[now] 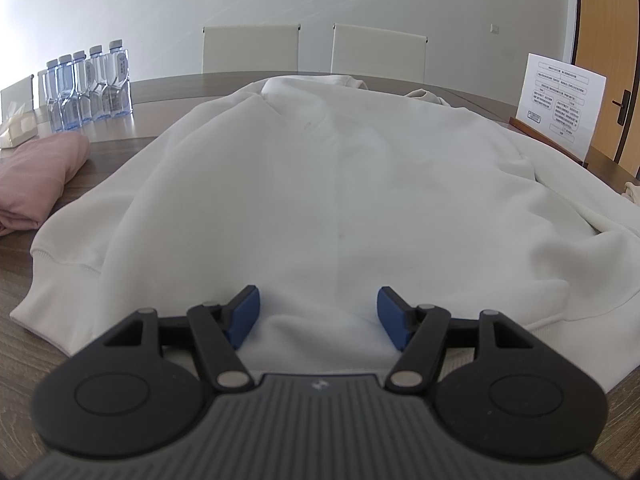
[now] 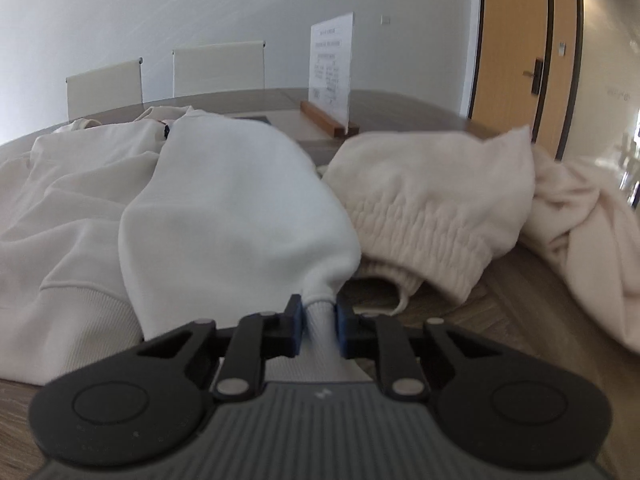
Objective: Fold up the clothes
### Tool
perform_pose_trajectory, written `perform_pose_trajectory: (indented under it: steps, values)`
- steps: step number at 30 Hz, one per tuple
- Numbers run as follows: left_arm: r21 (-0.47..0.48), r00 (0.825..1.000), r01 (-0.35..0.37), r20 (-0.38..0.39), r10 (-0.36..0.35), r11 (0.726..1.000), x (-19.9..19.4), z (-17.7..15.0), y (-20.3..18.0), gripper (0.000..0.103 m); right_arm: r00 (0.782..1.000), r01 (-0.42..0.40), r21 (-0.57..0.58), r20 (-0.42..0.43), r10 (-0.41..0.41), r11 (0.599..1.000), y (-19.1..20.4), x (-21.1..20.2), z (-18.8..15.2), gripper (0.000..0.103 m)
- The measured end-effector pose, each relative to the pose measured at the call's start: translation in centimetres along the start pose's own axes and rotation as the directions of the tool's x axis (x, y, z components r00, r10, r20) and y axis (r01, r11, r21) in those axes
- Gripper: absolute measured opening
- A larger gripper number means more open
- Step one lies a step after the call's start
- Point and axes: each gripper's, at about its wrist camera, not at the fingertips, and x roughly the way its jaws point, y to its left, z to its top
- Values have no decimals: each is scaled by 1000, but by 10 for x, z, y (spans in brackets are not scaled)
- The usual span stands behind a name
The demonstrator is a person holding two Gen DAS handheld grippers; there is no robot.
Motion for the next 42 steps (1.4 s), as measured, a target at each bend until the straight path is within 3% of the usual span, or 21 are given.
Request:
perform_pose_trajectory:
  steps: [2,4,7,8,10,12,14,18,21,24,33,42]
  values:
    - [1,1000,-1,0,1,1000,0,0,0,63,989,103,0,106,-103,995,-9,-12,20,18]
    - [3,1000,-3,0,3,1000,0,0,0,63,973,183,52,136,-189,982,-24,-10,40,20]
    - [3,1000,-4,0,4,1000,-1,-1,0,63,962,247,139,80,-260,959,-38,0,54,33]
    - [1,1000,-3,0,3,1000,-1,-1,0,63,965,231,157,90,-247,960,-37,-2,54,35]
    - [-2,1000,-1,0,1,1000,-2,-1,1,63,972,164,168,140,-188,972,-26,-12,47,54]
    - [-6,1000,0,0,0,1000,-2,-1,1,64,978,63,144,188,-89,988,-8,-24,37,57]
    - [-7,1000,-3,3,3,1000,-3,-1,1,64,982,-79,125,180,56,989,13,-29,27,58]
    - [-27,1000,5,31,-4,1000,-8,-1,0,68,949,-314,172,101,300,934,49,-29,8,58]
    - [-43,998,13,67,-10,999,-14,1,1,74,914,-404,231,63,401,885,72,-21,-1,58]
    - [-53,995,6,96,-1,999,-17,2,3,74,900,-432,259,66,430,864,83,-16,-7,60]
    - [-150,983,-60,165,85,987,-26,8,21,74,856,-516,325,224,465,793,77,-8,-24,72]
    - [-203,990,-48,120,74,978,-21,11,37,66,851,-525,348,223,475,777,79,6,-19,74]
